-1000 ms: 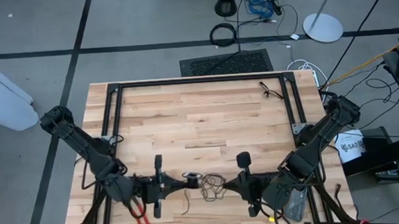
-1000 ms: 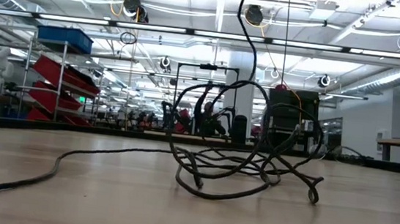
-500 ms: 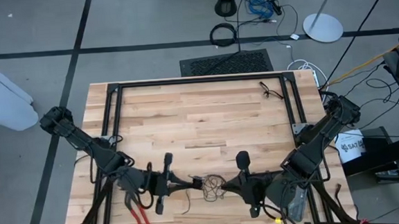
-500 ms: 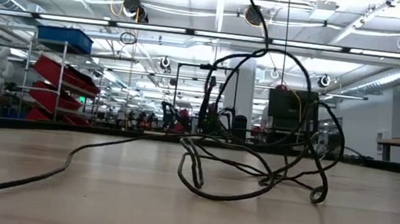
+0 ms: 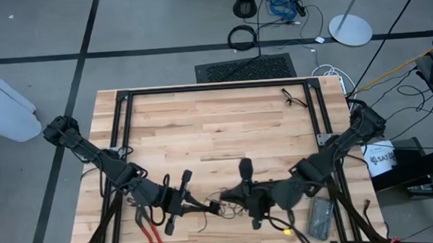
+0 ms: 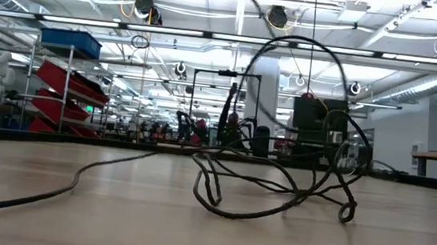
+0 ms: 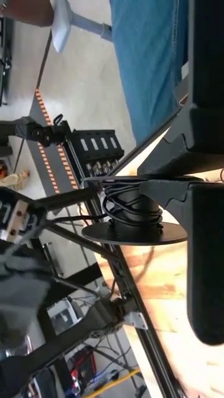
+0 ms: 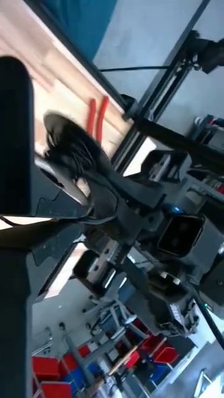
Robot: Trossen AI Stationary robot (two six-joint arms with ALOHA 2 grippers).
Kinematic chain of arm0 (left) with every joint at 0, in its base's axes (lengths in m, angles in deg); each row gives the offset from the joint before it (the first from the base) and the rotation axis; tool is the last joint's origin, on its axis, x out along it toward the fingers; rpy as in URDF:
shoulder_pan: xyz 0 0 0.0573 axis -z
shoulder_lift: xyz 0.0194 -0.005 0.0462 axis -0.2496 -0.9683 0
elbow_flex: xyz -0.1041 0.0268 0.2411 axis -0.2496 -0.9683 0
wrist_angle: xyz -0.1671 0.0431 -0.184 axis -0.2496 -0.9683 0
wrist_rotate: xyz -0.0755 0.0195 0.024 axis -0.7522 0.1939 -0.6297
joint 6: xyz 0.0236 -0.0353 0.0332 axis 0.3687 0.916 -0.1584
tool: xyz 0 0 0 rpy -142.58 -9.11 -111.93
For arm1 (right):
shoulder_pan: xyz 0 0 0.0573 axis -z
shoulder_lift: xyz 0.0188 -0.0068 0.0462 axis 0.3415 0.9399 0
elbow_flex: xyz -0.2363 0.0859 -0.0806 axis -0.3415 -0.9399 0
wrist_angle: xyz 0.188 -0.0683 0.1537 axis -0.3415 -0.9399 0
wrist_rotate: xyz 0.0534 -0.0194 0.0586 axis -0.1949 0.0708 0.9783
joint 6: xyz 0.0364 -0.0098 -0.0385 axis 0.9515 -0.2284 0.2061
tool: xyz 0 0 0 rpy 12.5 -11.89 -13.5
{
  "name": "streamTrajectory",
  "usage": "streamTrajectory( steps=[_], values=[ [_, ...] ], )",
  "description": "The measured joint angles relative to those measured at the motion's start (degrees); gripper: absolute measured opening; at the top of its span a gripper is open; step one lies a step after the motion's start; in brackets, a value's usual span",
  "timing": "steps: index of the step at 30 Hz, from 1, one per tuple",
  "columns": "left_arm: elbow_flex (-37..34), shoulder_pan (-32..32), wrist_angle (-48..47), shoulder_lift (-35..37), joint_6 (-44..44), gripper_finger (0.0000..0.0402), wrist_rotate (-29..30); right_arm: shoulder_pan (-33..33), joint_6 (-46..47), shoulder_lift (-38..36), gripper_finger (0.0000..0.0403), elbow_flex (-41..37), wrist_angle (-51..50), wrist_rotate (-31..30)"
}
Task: Coil cords
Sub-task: Coil the black wire onto the black spool
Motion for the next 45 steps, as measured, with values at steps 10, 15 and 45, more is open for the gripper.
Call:
streamTrajectory(
  steps=[10,15,45],
  values=[
    [0.0,0.0,0.4,-0.4,-0.3,0.0008,-2.9,3.2,-3.1,4.0,0.0,0.0,4.5,0.4],
    [0.0,0.0,0.5,-0.4,-0.4,0.0008,-3.2,4.9,-0.4,3.9,0.0,0.0,4.4,10.2],
    [0.0,0.0,8.5,-3.0,-8.8,0.0008,-13.8,10.1,4.4,8.4,0.0,-0.1,10.4,27.3]
  ],
)
